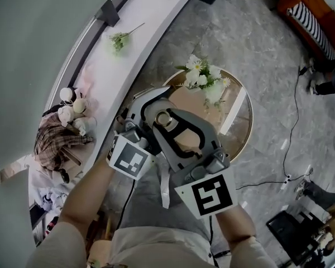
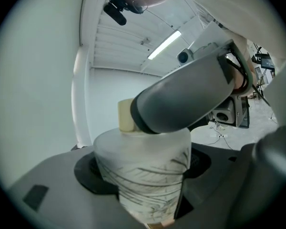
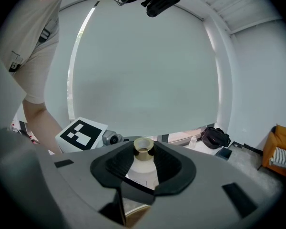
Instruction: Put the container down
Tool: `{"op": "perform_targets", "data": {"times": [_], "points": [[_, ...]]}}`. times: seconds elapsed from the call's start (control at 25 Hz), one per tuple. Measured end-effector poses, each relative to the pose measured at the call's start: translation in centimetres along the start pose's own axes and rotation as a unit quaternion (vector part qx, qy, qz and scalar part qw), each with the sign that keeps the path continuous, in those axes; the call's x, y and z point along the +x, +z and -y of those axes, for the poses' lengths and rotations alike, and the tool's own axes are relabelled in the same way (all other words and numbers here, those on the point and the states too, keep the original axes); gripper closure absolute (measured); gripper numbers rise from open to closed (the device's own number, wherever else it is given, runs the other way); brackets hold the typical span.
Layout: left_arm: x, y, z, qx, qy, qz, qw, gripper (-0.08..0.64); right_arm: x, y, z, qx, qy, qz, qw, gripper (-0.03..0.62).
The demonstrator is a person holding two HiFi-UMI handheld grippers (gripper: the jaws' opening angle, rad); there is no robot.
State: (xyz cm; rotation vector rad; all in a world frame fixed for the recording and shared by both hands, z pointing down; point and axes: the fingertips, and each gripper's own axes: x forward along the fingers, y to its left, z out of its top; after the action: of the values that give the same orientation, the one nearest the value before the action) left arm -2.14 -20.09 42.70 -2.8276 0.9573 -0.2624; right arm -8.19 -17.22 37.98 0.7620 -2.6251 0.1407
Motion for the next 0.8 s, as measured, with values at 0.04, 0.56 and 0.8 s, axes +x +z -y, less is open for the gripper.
{"op": "perform_targets", "data": {"times": [0.04,0.56,0.8], "points": [[0.4,-1.1,0.0,-0.002,-0.003,0.000,1.0000,0.199,0.6,-1.0,0.3,0.003,-0.002,-0.001,1.000,0.467],[4.0,-13.8,0.3,-0.013,-0.035,0.001,0.9993,0.199,7.5,-12.0,3.2,0.029,-0.052,-0.001,0.998,0.466],[5.3,-19.2,0.9,-0.012,-0.053,-0.002,0.9985,0.199,10.0,-16.8,4.1,0.031,-0.064,-0.008,0.997,0.466]]}}
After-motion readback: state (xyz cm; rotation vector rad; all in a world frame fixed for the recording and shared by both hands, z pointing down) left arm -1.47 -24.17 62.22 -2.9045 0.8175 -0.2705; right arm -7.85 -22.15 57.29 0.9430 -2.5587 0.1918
